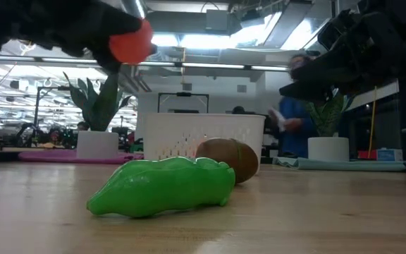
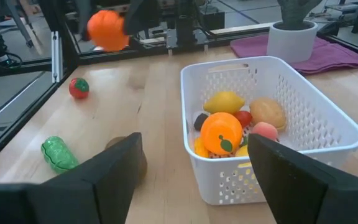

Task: Pick and placing Produce into tupperware
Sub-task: Put the orange pumpkin into the white bin

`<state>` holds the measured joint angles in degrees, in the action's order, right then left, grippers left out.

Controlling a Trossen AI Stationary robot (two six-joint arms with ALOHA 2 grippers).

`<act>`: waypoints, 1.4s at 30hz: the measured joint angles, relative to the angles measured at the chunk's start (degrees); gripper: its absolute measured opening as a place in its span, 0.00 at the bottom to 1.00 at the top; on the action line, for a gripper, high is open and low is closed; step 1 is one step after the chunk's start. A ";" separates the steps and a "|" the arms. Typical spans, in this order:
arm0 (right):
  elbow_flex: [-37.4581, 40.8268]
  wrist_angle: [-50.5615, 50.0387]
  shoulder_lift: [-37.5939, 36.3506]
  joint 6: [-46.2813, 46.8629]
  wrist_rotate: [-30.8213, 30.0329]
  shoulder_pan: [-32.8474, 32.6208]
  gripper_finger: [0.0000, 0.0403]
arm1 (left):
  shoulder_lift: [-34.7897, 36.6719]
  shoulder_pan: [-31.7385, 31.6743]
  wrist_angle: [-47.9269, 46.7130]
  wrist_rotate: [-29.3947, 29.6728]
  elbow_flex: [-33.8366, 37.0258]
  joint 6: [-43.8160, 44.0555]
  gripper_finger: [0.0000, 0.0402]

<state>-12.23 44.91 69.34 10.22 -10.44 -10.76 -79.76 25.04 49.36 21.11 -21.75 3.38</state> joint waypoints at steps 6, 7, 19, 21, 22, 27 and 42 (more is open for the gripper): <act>0.00 -0.05 0.00 -0.04 -0.02 0.00 0.73 | 1.35 -0.18 9.25 1.10 5.86 -0.12 0.59; 0.00 -0.04 0.00 -0.05 -0.01 0.00 0.73 | 1.35 -0.24 9.43 1.89 6.20 -0.11 0.59; 0.00 -0.04 0.00 0.00 -0.04 0.04 0.73 | 1.35 -1.99 9.41 14.41 6.46 0.12 0.59; 0.00 -0.04 0.00 0.00 -0.07 0.04 0.73 | 1.35 -2.63 9.41 15.18 6.46 0.96 0.59; 0.00 -0.03 0.00 0.00 -0.07 0.04 0.73 | 1.35 -2.91 9.41 15.44 6.46 1.00 0.59; 0.02 -0.02 0.00 0.00 -0.09 0.04 0.73 | 1.33 -4.34 9.41 15.67 6.46 1.07 0.59; 0.02 -0.02 0.00 -0.09 -0.68 0.04 0.73 | 1.29 -13.16 -8.67 5.20 -1.67 5.49 0.59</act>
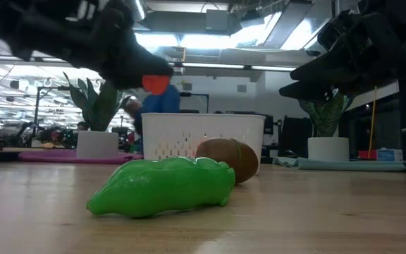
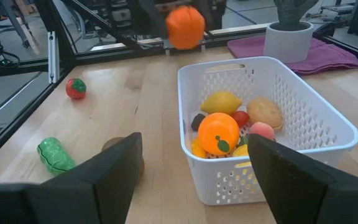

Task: Pick and placing Produce into tupperware
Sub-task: Put the orange pumpkin into the white bin

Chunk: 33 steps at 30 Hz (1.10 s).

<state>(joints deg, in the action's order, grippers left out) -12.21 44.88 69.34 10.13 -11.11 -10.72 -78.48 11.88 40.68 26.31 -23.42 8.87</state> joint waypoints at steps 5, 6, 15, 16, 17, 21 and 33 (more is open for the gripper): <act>0.00 -0.04 0.00 -0.07 0.00 0.00 0.73 | 0.00 -4.01 -14.42 -4.60 -7.33 1.22 0.59; 0.00 -0.07 0.00 -0.07 -0.01 0.00 0.73 | 0.00 -4.72 -16.93 -5.90 -8.82 1.21 0.59; 0.02 -0.68 0.02 0.05 0.00 0.00 0.73 | 0.00 -9.55 -40.22 -10.63 -20.51 1.15 0.59; 0.02 -0.68 0.02 0.07 0.00 0.00 0.73 | 0.00 -9.88 -41.68 -10.67 -21.39 1.13 0.59; 0.02 -0.70 0.02 0.07 0.00 0.00 0.73 | 0.00 -10.23 -42.93 -11.00 -22.21 1.09 0.59; 0.02 -0.70 0.02 0.09 0.00 0.00 0.73 | 0.00 -11.57 -47.23 -13.11 -24.65 1.07 0.59; 0.02 -1.05 0.02 0.13 0.02 0.00 0.73 | 0.00 -14.21 -52.67 -17.32 -26.75 1.08 0.59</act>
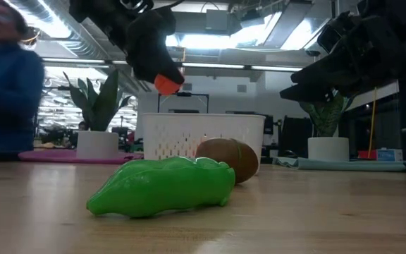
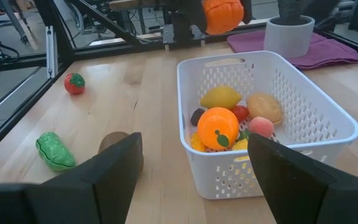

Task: Pick and placing Produce into tupperware
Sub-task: Put the orange pumpkin into the white bin

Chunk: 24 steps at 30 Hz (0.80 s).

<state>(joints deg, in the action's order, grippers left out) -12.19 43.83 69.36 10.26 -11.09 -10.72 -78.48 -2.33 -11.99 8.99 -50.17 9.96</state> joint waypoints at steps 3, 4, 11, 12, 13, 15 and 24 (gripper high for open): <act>0.00 -0.02 0.00 0.00 0.00 0.00 0.73 | 0.00 -0.34 -0.85 -0.01 0.00 0.04 0.59; 0.00 -0.02 0.00 0.00 0.00 0.00 0.73 | 0.00 -0.35 -1.13 -0.01 0.00 0.07 0.59; 0.00 0.00 0.00 0.00 0.00 0.00 0.73 | -0.02 -0.35 -1.11 -1.25 0.00 0.21 0.59; 0.00 0.00 0.00 0.00 0.00 0.00 0.73 | -0.03 -0.35 -1.11 -1.32 0.00 0.40 0.59; 0.00 0.00 0.00 0.00 0.00 -0.01 0.73 | -0.06 -0.35 -1.11 -1.44 0.00 0.61 0.59; 0.00 0.00 0.00 0.00 0.01 -0.01 0.73 | -0.89 -0.35 -0.68 -1.54 -0.07 1.53 0.59; 0.00 -0.58 0.00 -0.01 0.02 0.00 0.73 | -9.55 -0.35 -4.75 -2.80 -5.76 -0.74 0.59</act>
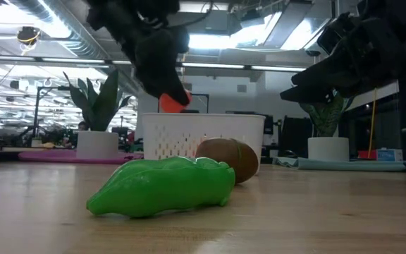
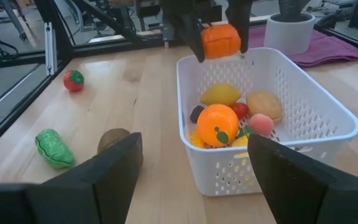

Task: Pick and placing Produce into tupperware
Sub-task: Put the orange pumpkin into the white bin

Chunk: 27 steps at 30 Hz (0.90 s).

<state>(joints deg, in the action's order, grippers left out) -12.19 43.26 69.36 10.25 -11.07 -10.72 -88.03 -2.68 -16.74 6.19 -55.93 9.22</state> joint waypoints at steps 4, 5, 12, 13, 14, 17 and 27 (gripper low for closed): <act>0.00 -0.30 0.00 0.04 0.00 0.00 0.73 | -4.40 -0.42 -6.35 -1.43 -4.97 -1.52 0.59; 0.00 -0.28 0.00 0.05 0.00 0.00 0.73 | -5.41 -0.54 -7.52 -1.46 -5.97 -1.78 0.59; 0.00 -1.07 0.00 -0.03 0.00 0.02 0.73 | -9.90 -1.39 -8.82 -2.45 -7.49 -2.15 0.59; 0.00 -1.24 0.00 -0.03 0.00 0.02 0.73 | -10.24 -1.57 -8.80 -3.64 -7.49 -2.12 0.59; 0.00 -1.34 0.00 -0.05 0.00 0.02 0.73 | -10.52 -1.74 -8.80 -4.73 -7.49 -2.12 0.59; 0.00 -1.41 0.00 -0.10 0.00 0.02 0.73 | -10.82 -1.84 -8.80 -5.94 -7.49 -2.14 0.59; 0.00 -1.41 0.00 -0.21 0.00 0.02 0.73 | -10.82 -1.81 -9.21 -6.33 -7.49 -2.30 0.60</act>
<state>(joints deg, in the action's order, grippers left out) -12.19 41.85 69.36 10.04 -11.07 -10.70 -98.85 -4.49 -25.95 -0.14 -63.42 6.92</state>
